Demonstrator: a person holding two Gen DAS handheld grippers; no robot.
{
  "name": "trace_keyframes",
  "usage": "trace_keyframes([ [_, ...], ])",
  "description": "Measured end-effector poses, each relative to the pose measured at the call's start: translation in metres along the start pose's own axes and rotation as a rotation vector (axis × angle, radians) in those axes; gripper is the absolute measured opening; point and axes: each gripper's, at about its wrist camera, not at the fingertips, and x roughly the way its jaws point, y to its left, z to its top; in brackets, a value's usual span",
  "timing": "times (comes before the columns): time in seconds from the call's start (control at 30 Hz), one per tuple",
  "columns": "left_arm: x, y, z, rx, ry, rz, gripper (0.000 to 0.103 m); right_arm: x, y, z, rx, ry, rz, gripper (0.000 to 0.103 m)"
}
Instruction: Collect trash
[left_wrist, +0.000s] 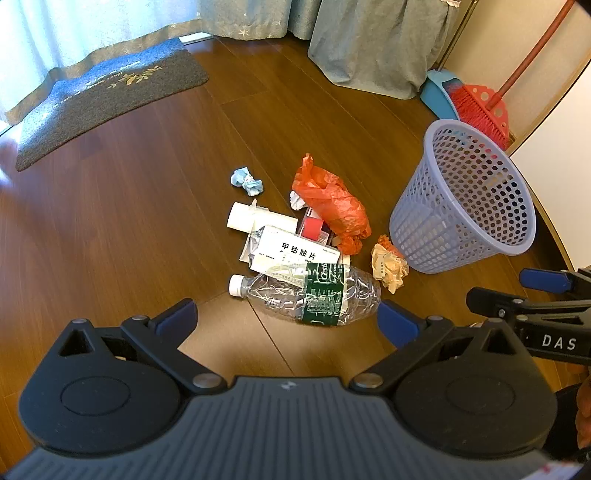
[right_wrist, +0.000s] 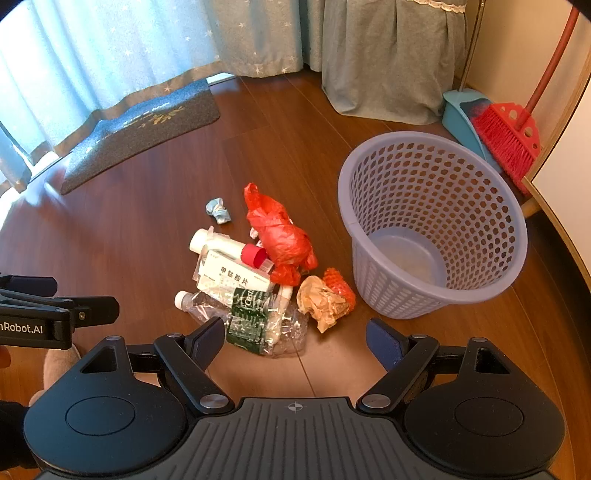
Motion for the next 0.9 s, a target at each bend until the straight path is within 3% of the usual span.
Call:
trace_keyframes([
  [0.33,0.0002,0.0001,0.0021,-0.009,0.001,0.006,0.102,-0.0002,0.0009,-0.0002,-0.003,0.002,-0.001,0.082],
  [0.6,0.0007,0.0005,0.0026,-0.054,-0.006,0.026,0.102,0.0001,0.0012,-0.0003,-0.003,0.002,-0.002,0.082],
  [0.63,0.0004,0.0004,0.0021,-0.130,-0.018,0.062,0.102,0.0000,0.0012,-0.0004,-0.004,0.002,-0.001,0.082],
  [0.9,0.0004,0.0005,0.0016,-0.136,-0.020,0.060,0.102,0.0000,0.0012,0.0003,-0.007,0.001,-0.002,0.082],
])
